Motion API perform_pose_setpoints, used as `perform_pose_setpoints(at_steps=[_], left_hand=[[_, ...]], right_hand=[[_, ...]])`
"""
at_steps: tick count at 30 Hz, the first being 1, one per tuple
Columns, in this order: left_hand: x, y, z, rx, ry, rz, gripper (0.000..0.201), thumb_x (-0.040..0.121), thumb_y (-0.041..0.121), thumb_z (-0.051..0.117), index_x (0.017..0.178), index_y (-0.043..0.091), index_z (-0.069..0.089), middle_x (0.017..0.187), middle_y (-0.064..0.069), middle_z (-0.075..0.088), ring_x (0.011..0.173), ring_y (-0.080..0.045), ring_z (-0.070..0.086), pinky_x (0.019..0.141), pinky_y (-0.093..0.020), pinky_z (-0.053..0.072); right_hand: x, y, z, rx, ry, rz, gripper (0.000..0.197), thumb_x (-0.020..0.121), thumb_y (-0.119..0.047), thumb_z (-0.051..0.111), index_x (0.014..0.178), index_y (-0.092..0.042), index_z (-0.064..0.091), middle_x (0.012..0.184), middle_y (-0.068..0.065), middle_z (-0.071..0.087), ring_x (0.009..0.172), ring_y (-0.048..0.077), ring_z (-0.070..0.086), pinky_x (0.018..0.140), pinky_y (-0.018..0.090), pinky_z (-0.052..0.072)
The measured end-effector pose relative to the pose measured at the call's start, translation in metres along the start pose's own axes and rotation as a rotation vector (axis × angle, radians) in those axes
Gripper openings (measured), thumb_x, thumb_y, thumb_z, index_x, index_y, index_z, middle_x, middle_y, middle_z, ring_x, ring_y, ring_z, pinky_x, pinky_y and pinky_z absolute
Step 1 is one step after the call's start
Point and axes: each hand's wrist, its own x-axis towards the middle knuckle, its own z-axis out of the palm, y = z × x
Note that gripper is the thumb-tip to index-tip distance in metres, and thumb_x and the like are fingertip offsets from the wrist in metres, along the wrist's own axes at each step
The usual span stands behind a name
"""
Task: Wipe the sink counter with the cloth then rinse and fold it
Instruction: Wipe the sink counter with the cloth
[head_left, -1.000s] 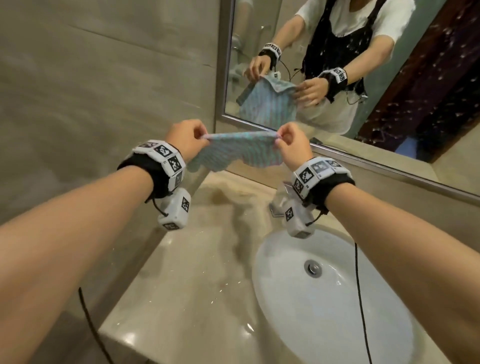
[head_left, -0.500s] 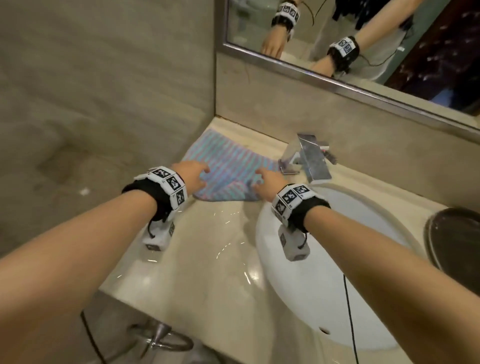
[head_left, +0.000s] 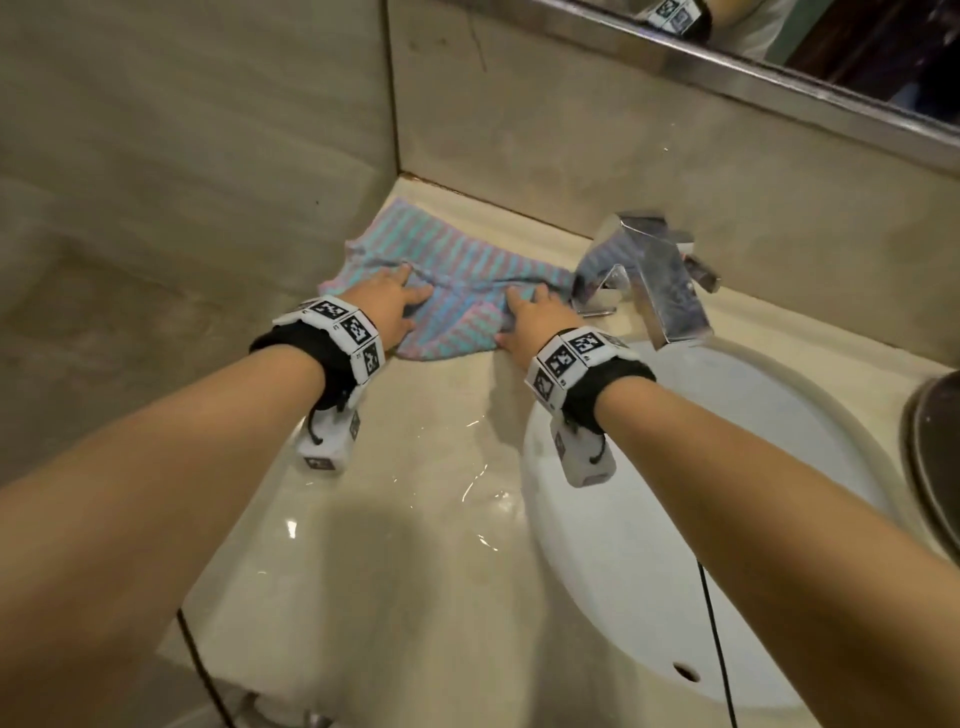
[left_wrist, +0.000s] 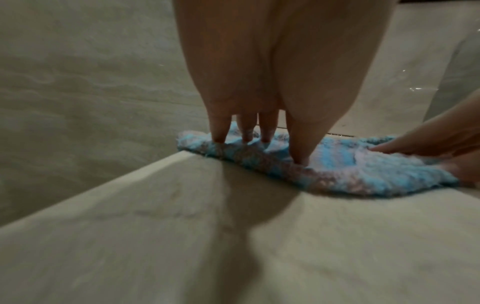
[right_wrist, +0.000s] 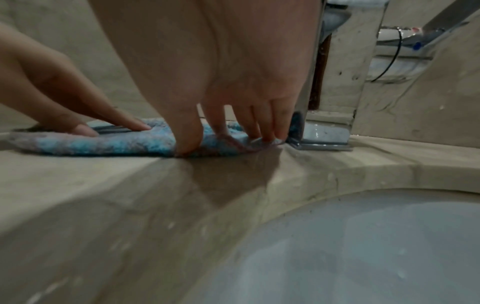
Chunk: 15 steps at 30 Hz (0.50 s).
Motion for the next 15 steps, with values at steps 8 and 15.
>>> perform_pose_setpoints(at_steps=[8,15], left_hand=[[0.045,-0.003,-0.021,0.049,-0.030,-0.003,0.054,0.096,0.019,0.045,0.146,0.024,0.025,0.159,-0.011,0.004,0.146,-0.033,0.012,0.116,-0.043,0.024],[0.062,-0.002,-0.029,0.054,-0.022,-0.009,0.054,0.097,0.023,0.044,0.147,0.025,0.024,0.159,-0.009,0.004,0.146,-0.033,0.010,0.115,-0.046,0.024]], right_hand=[[0.028,0.001,-0.013,0.088,0.037,0.050,0.069,0.093,-0.038,0.049,0.147,-0.010,0.017,0.153,0.022,0.013,0.142,0.036,0.020,0.113,0.044,0.026],[0.053,-0.001,-0.027,0.085,0.041,0.094,0.070,0.094,-0.037,0.047,0.147,-0.004,0.015,0.155,0.021,0.011,0.142,0.035,0.023,0.113,0.041,0.026]])
